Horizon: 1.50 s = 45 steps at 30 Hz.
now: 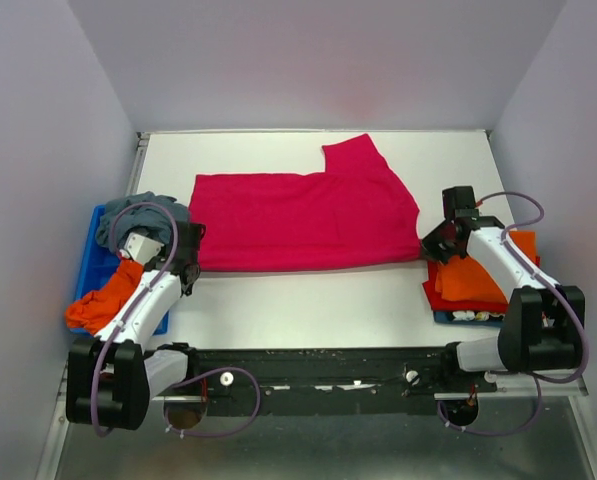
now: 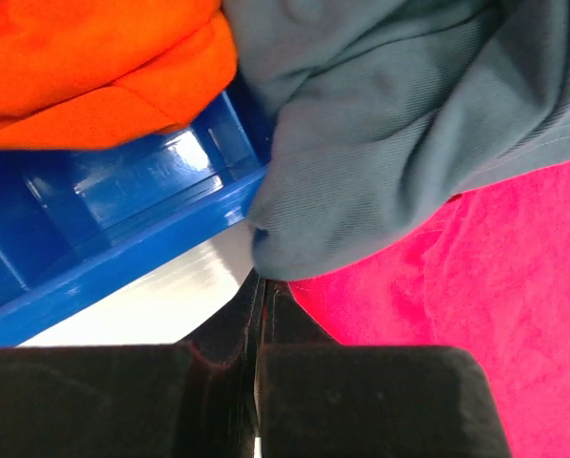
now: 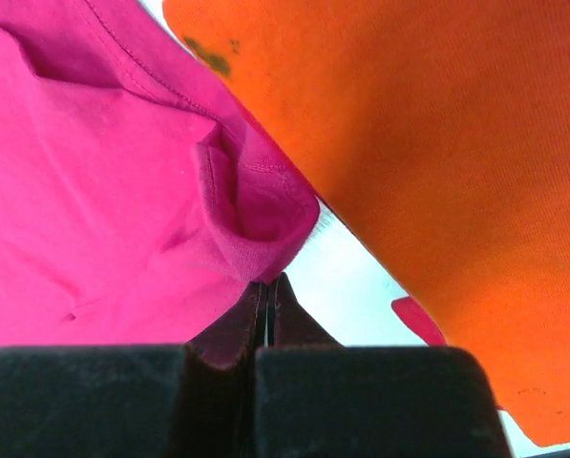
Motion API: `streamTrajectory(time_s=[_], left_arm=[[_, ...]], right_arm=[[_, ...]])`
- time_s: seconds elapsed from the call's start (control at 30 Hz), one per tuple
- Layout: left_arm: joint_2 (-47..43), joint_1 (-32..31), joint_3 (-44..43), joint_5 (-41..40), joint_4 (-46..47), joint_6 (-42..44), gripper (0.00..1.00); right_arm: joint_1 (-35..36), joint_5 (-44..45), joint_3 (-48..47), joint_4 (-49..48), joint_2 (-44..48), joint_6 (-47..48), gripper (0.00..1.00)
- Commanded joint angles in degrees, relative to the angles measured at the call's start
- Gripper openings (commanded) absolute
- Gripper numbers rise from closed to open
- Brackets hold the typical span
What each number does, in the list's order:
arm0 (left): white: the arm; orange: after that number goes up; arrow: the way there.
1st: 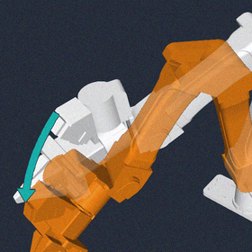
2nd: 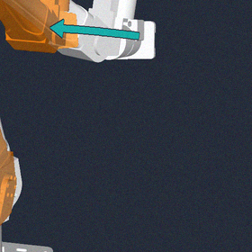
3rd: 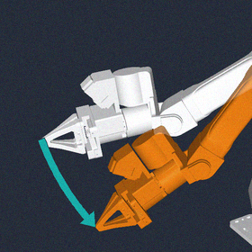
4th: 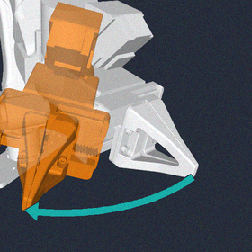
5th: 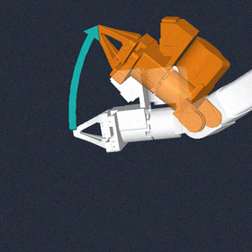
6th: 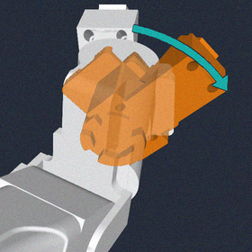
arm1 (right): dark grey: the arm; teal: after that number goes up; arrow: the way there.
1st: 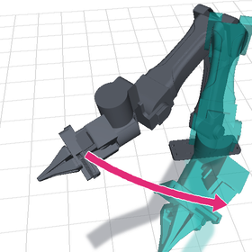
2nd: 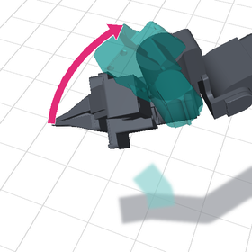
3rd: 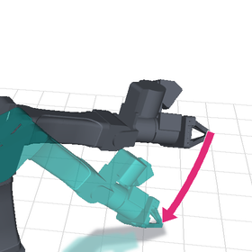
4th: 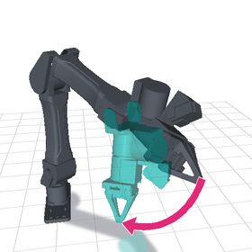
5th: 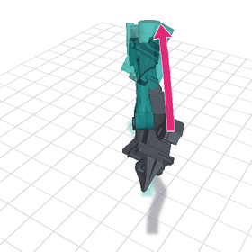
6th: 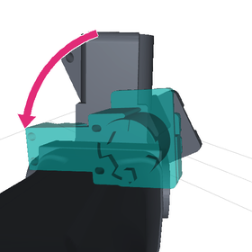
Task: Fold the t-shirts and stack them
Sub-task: Fold the flattened tshirt in 1/3 of the way, then grap the side of the flattened tshirt furthest away from the robot with both arms
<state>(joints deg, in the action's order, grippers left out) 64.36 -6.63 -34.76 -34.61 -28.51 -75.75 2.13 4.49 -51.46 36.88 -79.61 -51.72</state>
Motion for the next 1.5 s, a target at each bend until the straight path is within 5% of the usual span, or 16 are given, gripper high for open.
streamTrajectory(time_s=[0.0, 0.33, 0.4, 0.43, 0.47, 0.5, 0.53, 0.63, 1.0, 1.47], left_arm=[[-1.0, -0.3, 1.5, -0.4, 1.1, -1.4, 0.0], [-0.8, -0.5, 0.4, -1.9, 0.5, 0.1, 0.0], [-1.2, -0.5, 0.3, -2.2, -0.1, 0.5, 0.04], [-1.3, -0.6, 0.3, -2.5, -0.7, 0.3, 0.17], [-1.7, -0.5, 0.1, -2.7, -1.3, 0.3, 0.47], [-2.3, -0.5, 0.0, -2.9, -1.1, 1.0, 0.66], [-3.2, -0.5, -0.4, -2.8, -1.0, 2.2, 0.77], [-5.6, -0.6, -2.2, -3.0, -0.2, 5.2, 0.91], [1.5, -0.7, -11.4, 6.1, 18.7, 25.3, 0.95], [24.3, 2.4, -29.5, 5.6, 23.1, 30.6, 0.89]], right_arm=[[-0.4, -1.4, 3.1, -3.4, 1.5, 1.0, 0.01], [-0.5, -1.5, 3.7, -4.5, 0.2, 2.2, 0.01], [-0.5, -0.8, 5.2, -4.7, 1.6, 1.5, 0.09], [-0.5, -0.5, 6.0, -5.2, 2.8, 1.2, 0.14], [-0.5, -0.5, 6.9, -6.6, 3.8, 2.0, 0.21], [-0.5, -0.5, 7.2, -7.7, 4.9, 2.6, 0.35], [-0.4, -0.4, 7.4, -8.4, 6.0, 3.2, 0.54], [-0.4, -0.3, 5.4, -10.8, 8.3, 6.6, 0.59], [1.3, -5.8, -13.5, -15.4, -3.3, 13.0, 0.48], [1.3, -7.4, -41.0, -15.9, -29.4, 16.5, 0.49]])
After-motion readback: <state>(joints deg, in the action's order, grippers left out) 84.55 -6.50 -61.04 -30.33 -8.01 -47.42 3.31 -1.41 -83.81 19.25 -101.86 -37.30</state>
